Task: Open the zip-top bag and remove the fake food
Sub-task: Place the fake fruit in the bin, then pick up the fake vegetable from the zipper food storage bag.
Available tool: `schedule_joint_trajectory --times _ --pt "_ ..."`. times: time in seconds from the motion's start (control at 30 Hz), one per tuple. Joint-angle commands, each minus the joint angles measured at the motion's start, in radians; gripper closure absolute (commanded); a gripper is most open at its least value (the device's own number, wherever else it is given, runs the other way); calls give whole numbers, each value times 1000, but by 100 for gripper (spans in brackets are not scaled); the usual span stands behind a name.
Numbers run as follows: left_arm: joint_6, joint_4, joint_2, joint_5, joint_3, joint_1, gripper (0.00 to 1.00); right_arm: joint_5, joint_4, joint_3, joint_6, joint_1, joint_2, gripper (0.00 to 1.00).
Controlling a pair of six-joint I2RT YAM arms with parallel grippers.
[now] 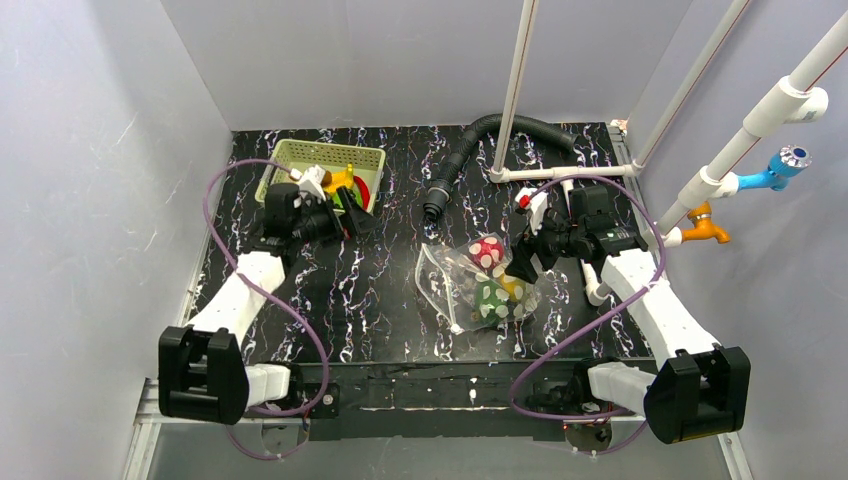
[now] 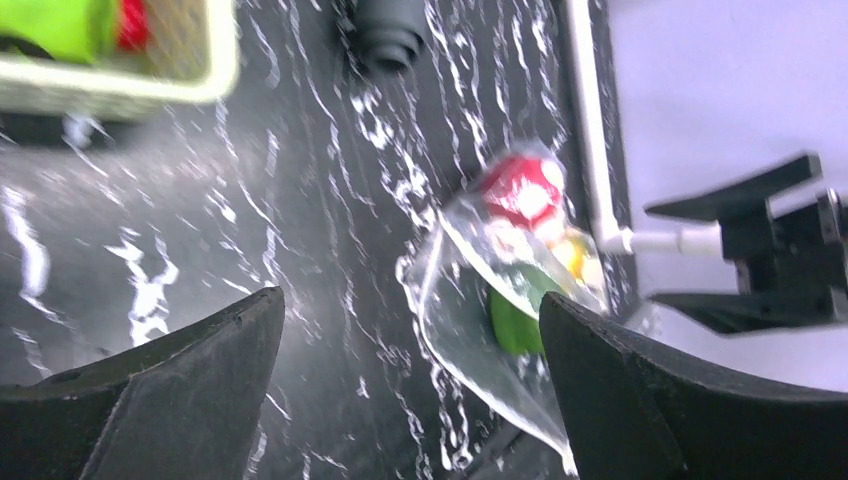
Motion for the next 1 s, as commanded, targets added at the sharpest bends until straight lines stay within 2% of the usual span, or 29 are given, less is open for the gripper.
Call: schedule_joint_trajectory --times 0.0,0.27,0.5,0.7,0.97 --pt "-99 124 -123 172 -141 -47 2 -63 -18 -4 -38 -4 -21 11" --pt "-176 221 -289 124 -325 -184 2 -118 -51 -1 -73 -5 -23 9" --pt "-242 355 -326 49 -447 -290 6 -152 -77 0 -100 -6 -28 9" --pt "-230 374 -279 -37 -439 -369 25 -163 -88 1 -109 -6 -24 9" --pt "-194 407 -178 -83 -397 -463 43 -151 -113 2 -148 -6 -10 9"
